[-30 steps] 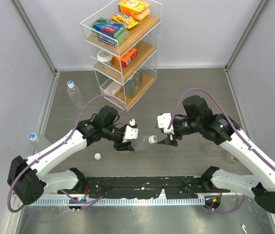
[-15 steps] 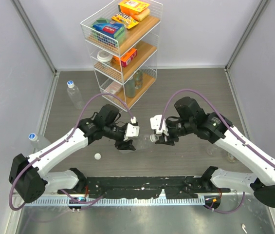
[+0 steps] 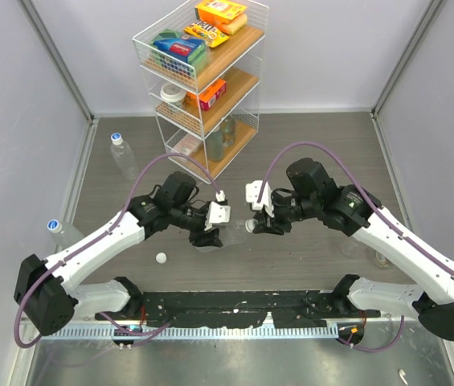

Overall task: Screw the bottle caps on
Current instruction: Screw the bottle cap onto the plastic bottle.

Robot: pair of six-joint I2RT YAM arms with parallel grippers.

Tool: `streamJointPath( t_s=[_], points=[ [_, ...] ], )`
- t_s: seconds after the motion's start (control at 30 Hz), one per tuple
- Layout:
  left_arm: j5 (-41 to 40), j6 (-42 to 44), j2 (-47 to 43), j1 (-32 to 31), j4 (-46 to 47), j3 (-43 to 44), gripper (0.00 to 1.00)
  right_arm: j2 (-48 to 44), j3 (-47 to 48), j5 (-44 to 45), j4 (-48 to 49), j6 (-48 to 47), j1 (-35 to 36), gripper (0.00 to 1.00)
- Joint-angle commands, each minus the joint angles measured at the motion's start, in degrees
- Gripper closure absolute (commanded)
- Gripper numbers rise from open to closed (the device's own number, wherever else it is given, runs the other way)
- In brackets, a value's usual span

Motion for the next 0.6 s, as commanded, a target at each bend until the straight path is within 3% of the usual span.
streamJointPath(
  t_s=[0.0, 0.2, 0.4, 0.57],
  points=[
    [-5.41, -4.69, -4.5, 0.34, 7.0, 1.58, 1.0, 1.42, -1.88, 4.58, 13.43, 21.95, 0.26, 0.99],
    [-9.64, -4.61, -8.11, 0.34, 7.01, 2.11, 1.0, -1.92, -8.92, 7.67, 24.95, 36.93, 0.34, 0.99],
    [-13.23, -4.0, -7.76, -1.76, 7.01, 3.78, 1.0, -0.96, -6.29, 11.02, 21.28, 50.37, 0.34, 0.99],
    [-27.45, 0.03, -6.36, -10.36, 6.4, 5.8, 1.0, -0.08, -5.58, 8.73, 18.72, 55.32, 0.34, 0.99]
  ],
)
